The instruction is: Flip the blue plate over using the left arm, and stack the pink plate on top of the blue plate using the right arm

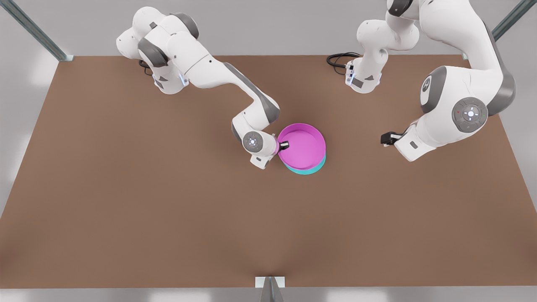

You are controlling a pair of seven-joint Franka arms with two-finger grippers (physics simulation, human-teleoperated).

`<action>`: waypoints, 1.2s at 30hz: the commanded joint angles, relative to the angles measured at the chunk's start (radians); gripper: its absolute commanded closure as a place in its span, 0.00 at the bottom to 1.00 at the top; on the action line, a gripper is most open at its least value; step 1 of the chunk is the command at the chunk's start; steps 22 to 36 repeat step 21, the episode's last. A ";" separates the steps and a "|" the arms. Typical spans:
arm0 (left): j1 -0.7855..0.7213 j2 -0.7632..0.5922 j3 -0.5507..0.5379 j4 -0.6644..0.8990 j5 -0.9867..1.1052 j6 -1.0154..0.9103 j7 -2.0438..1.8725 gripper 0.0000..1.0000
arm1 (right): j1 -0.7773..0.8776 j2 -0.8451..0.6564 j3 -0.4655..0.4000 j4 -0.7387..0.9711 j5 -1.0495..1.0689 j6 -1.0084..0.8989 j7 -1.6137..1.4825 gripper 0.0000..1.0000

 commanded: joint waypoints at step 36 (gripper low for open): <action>0.000 -0.015 -0.002 0.002 -0.001 -0.009 -0.002 0.00 | -0.586 -0.456 -0.078 0.068 -0.516 -0.508 -0.257 0.00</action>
